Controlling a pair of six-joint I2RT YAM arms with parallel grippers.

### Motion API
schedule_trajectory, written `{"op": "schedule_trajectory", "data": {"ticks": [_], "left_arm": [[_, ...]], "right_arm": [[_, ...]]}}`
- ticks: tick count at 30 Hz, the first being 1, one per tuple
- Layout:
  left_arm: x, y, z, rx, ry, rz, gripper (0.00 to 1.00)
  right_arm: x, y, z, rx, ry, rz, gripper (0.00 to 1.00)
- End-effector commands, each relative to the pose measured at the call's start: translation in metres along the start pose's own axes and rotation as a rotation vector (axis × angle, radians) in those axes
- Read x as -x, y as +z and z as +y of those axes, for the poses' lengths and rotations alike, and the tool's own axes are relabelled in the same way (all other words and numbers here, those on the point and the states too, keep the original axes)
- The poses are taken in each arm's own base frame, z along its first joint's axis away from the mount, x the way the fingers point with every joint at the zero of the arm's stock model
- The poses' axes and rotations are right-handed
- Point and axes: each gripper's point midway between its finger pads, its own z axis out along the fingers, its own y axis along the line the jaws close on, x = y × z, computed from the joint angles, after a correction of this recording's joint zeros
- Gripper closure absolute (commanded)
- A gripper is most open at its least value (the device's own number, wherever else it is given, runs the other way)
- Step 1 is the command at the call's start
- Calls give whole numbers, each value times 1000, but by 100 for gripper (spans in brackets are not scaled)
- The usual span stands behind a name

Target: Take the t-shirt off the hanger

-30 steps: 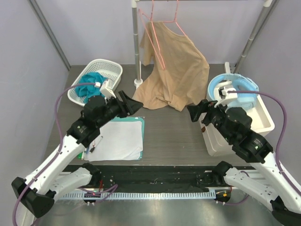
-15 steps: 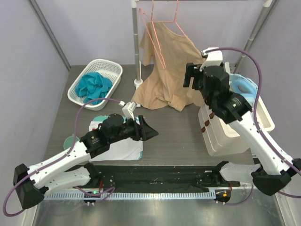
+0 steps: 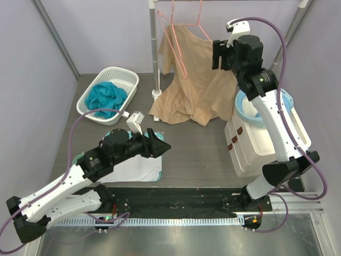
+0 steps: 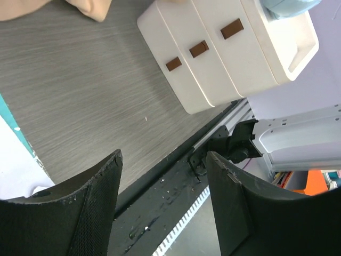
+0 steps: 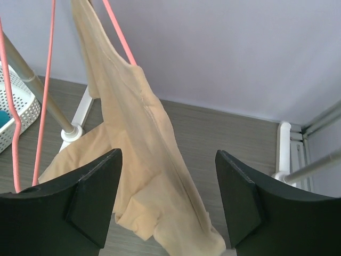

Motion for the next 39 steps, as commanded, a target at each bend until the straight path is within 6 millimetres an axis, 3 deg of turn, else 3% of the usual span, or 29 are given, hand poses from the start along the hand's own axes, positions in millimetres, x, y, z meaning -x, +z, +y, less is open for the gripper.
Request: {"op": "schedule_trajectory", "data": {"ticks": [1,3,6,15,19,20,22,23,24,29,32,33,39], "left_arm": [[20,-14,-6,19,43,-55,35],[24,-17,-11,12,48,-58,35],[27,-19,-13,17,50,-55,35],[30,-9,-24,-7,47,-25,35],[29,-5,-31,-35,37,-9,36],[28,-4,-30,-33,31,-7,36],[27,-4,-29,-29,24,-9,36],[27,-4,-29,-29,18,-11,36],[28,-5,-30,-32,15,-14,36],[27,-5,-27,-22,8,-21,36],[24,-2,-23,-10,4,-11,36],[23,-1,-23,-9,2,-8,36],[22,4,-20,8,-14,-1,32]], "right_arm": [[20,9,15,115,-36,-49,25],[14,18,17,120,-51,-35,29],[5,27,20,130,-76,-12,46],[-17,46,35,193,-96,18,58],[-20,51,47,249,-81,19,68],[-20,51,50,260,-78,17,78],[-22,52,54,269,-39,24,89],[-20,51,53,267,-25,23,98],[-18,48,55,271,4,19,99],[6,26,50,251,49,-58,99],[27,6,36,200,88,-127,99],[41,-10,32,192,111,-173,99],[63,-38,27,198,203,-292,99]]}}
